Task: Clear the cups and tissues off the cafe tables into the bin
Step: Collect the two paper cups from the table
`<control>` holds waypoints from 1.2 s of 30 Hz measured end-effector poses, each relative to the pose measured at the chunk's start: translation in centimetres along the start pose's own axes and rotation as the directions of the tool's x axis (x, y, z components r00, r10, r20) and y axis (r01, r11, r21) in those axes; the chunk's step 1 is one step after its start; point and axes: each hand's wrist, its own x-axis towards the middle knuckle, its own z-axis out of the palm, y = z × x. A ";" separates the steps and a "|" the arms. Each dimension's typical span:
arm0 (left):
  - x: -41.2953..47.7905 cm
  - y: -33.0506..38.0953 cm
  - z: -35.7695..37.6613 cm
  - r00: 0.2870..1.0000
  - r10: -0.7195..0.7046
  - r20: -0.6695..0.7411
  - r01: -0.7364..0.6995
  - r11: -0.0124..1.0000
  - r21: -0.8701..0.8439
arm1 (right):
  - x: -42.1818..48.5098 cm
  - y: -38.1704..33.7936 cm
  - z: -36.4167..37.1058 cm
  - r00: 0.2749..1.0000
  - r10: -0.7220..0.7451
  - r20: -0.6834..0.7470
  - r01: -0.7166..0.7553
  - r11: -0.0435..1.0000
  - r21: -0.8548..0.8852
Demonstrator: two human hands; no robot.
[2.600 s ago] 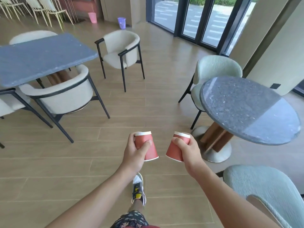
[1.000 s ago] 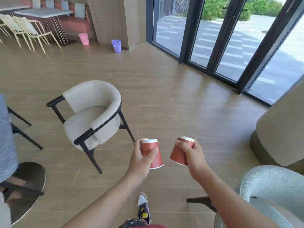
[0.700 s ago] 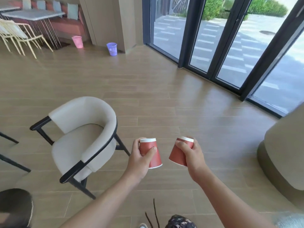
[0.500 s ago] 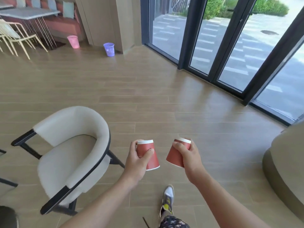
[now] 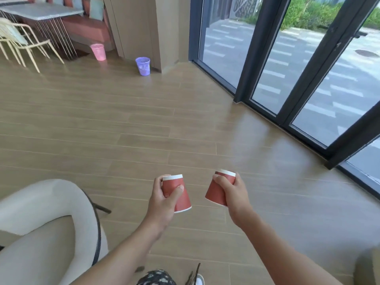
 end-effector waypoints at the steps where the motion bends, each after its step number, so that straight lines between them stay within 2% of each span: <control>1: 1.9 0.3 0.5 1.000 0.001 -0.010 -0.001 1.000 -0.007 | 2.0 -0.6 0.4 1.000 0.008 0.007 -0.008 1.000 -0.006; 7: 15.3 1.6 1.7 0.997 -0.010 -0.076 0.007 0.999 -0.039 | 15.3 -3.6 4.9 0.999 0.026 0.025 -0.025 0.999 -0.046; 13: 32.3 3.4 -0.1 0.995 0.006 -0.099 -0.013 0.998 -0.069 | 30.4 -7.1 13.7 0.999 0.010 0.045 -0.008 0.999 -0.053; 22: 54.9 11.2 -4.1 0.995 0.005 -0.098 -0.006 1.000 -0.011 | 48.8 -15.9 26.9 0.996 0.010 0.087 -0.008 1.000 -0.029; 31: 75.5 14.2 -5.4 0.989 -0.002 -0.146 0.000 1.000 -0.016 | 67.9 -20.1 36.2 0.994 0.041 0.099 -0.037 0.998 -0.041; 36: 89.3 17.5 -5.6 0.983 0.011 -0.182 -0.014 1.000 -0.014 | 81.2 -24.4 42.5 0.987 0.017 0.162 -0.012 0.999 -0.029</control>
